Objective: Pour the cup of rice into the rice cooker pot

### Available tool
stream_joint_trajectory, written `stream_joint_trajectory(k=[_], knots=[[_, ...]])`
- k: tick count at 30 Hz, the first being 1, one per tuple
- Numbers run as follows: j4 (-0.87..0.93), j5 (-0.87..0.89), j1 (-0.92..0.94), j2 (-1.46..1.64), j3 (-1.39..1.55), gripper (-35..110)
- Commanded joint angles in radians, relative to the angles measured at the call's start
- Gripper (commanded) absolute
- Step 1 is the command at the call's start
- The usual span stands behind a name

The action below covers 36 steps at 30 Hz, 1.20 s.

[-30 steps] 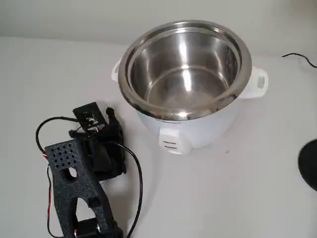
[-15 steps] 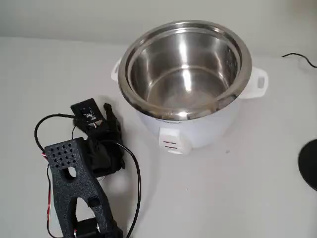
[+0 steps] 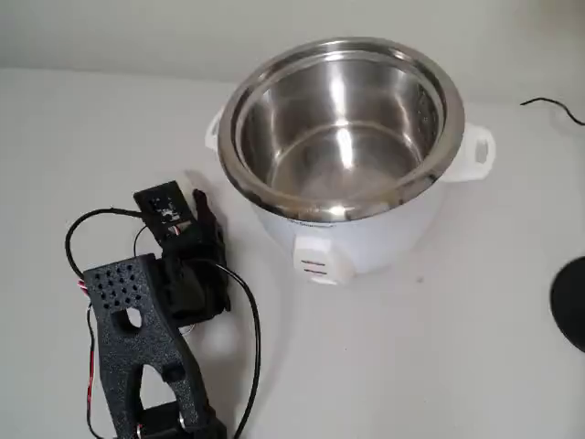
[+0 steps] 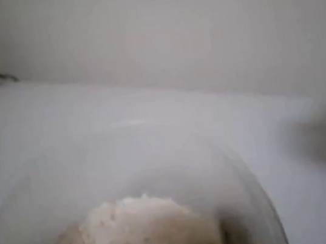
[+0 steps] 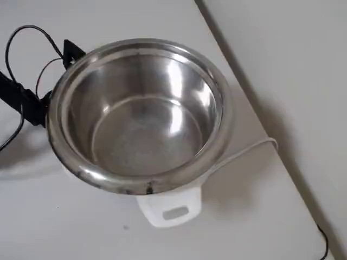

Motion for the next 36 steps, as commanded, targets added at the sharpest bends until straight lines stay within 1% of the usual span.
stream_joint_trajectory(k=[1,15,23,31,36], knots=[[0.055,-0.018,0.02,0.097,-0.02,13],[0.298,-0.005,0.107,0.488,0.049,13],[0.472,-0.021,0.129,0.719,0.054,13],[0.692,-0.015,0.143,0.946,0.048,13],[0.821,0.025,0.179,1.066,0.032,13]])
